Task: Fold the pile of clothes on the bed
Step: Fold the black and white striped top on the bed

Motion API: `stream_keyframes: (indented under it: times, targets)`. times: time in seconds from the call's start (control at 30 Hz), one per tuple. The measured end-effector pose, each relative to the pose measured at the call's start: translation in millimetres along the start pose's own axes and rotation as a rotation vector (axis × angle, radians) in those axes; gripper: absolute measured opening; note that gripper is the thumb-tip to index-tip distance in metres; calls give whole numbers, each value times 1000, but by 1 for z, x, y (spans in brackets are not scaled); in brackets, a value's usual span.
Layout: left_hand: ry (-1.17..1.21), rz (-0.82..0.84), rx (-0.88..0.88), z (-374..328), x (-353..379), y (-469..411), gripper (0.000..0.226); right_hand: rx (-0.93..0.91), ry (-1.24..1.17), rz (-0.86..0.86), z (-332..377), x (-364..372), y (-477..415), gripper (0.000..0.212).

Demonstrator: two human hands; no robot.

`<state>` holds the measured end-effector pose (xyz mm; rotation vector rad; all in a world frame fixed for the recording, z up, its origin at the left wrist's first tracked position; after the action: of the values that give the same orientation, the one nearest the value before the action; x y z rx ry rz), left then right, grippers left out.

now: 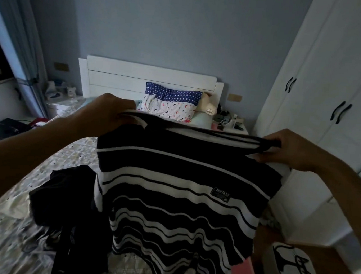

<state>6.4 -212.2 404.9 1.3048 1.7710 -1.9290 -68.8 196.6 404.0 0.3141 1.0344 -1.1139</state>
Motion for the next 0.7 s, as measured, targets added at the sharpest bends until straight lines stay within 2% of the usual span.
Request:
stream_keyframes:
  times: [0.03, 0.13, 0.27, 0.33, 0.4, 0.47, 0.5, 0.53, 0.57, 0.6, 0.63, 0.7]
  targets:
    - [-16, -54, -1, 4, -1, 2, 24, -18, 77, -14, -3, -1, 1, 12]
    - [-1, -262, -127, 15, -2, 9, 19, -52, 100, -196, -14, -11, 1, 42]
    - [74, -370, -430, 25, 22, 21, 15, -69, 43, -352, -13, -4, 5, 44]
    - [132, -343, -498, 29, 32, 27, 16, -15, 18, -361, -18, 1, 12, 52]
    - [195, -264, -485, 29, 35, 34, 18, 28, 12, -335, -27, 0, 20, 51]
    - [203, -180, -404, 22, 32, 39, 22, 78, -34, -194, -32, 2, 32, 25]
    - [201, -143, -364, 16, 29, 41, 23, 98, -73, -131, -35, 1, 36, 32]
    - [210, -106, -335, 13, 26, 43, 24, 137, -83, -75, -42, 0, 41, 58]
    - [236, -65, -320, 10, 23, 43, 26, 161, -91, -33, -47, -2, 47, 73]
    - [276, -18, -314, 8, 21, 43, 28, 158, -133, -17, -47, -4, 49, 73]
    - [327, 23, -309, 6, 19, 43, 34, 170, -178, 27, -45, -7, 53, 60]
    - [456, 71, -320, 4, 15, 39, 41, 191, -320, 78, -38, -10, 58, 17]
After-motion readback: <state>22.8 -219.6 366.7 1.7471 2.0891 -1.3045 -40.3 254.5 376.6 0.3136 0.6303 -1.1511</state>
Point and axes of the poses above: each hand's wrist, its own y-axis away from the middle knuckle, its own x-axis out of the palm, z = x × y, the point moved 6 cm from there along -y, towards the middle knuckle, and after that the axes turned 13 degrees about -z, right-handed, at the moved point
